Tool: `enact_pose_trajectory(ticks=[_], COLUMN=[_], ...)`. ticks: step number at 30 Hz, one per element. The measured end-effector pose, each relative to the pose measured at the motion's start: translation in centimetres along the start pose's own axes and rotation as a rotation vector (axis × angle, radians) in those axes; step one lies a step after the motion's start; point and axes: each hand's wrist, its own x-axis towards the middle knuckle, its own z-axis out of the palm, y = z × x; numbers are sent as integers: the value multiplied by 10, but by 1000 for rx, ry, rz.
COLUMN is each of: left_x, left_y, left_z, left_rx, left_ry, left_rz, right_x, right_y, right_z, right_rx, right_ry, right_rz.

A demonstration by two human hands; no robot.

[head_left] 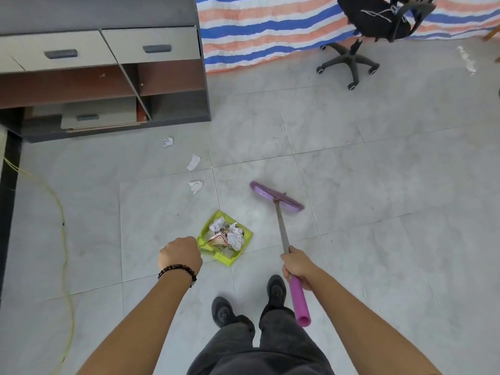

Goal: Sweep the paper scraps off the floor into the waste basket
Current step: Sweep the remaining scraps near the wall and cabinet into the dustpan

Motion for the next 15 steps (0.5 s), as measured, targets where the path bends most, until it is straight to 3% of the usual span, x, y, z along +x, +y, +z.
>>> enact_pose_trajectory(ticks=[5,10,15], left_x=[1,-4,-16], left_y=[6,2,-29], left_z=[-11,-18,-18], left_rx=[-6,-30,-80], left_ry=[-22,-38,-48], left_rz=[11,53,51], right_x=[-46,-79,-99], right_y=[-1,-24,-45], right_z=[3,-40,-18], right_rx=[82,380,322], right_ry=[-151,-275,-332], right_rz=[69,191,116])
